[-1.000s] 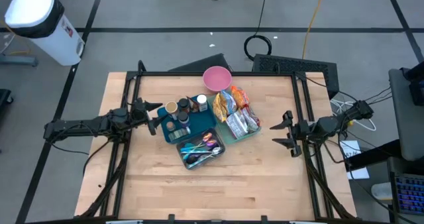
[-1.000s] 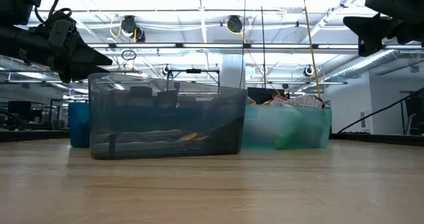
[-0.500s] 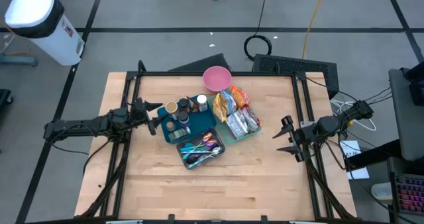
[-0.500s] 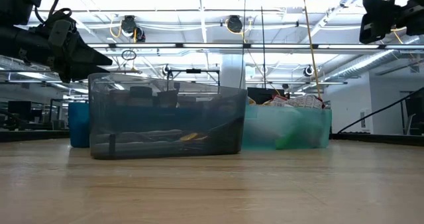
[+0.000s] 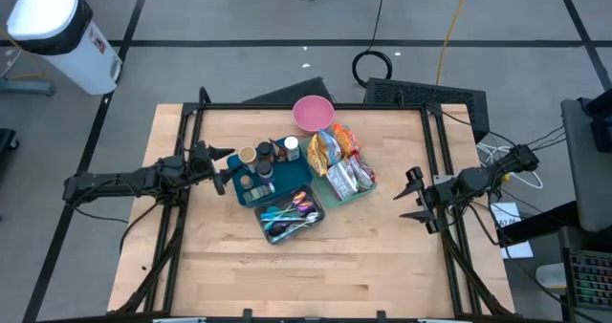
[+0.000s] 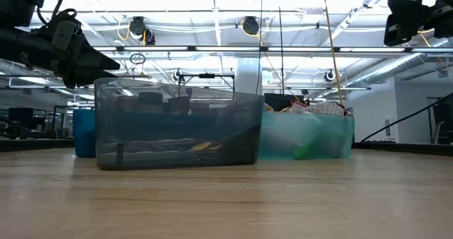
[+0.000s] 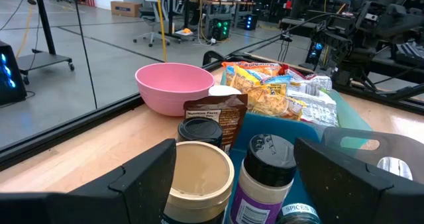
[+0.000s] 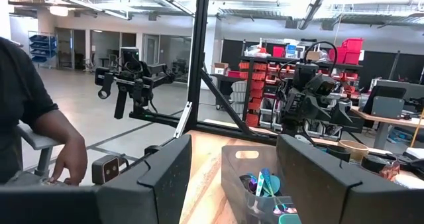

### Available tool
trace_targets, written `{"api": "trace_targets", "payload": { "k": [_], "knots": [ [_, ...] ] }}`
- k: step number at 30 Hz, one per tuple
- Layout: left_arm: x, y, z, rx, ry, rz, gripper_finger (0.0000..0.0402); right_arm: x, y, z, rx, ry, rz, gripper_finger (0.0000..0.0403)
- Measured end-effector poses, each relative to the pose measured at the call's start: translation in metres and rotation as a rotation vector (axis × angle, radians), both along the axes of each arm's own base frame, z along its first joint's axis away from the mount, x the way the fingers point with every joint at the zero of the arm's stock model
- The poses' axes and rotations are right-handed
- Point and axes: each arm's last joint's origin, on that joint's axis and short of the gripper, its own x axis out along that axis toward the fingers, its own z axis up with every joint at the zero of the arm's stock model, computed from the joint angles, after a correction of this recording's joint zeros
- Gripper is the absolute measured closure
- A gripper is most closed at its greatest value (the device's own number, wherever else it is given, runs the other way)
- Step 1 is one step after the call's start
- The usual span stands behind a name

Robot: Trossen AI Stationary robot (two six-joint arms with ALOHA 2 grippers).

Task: Pick & Place Food Item
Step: Return to Home Position

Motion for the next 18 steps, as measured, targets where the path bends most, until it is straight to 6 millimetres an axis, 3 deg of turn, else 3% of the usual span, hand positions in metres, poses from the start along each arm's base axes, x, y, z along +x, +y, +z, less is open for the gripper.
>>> {"api": "trace_targets", "payload": {
  "k": [18],
  "knots": [
    [0.0,0.0,0.0,0.0,0.0,0.0,0.0094,0.0,0.0,-0.0001,0.0,0.001,0.0,0.0191]
  ]
}}
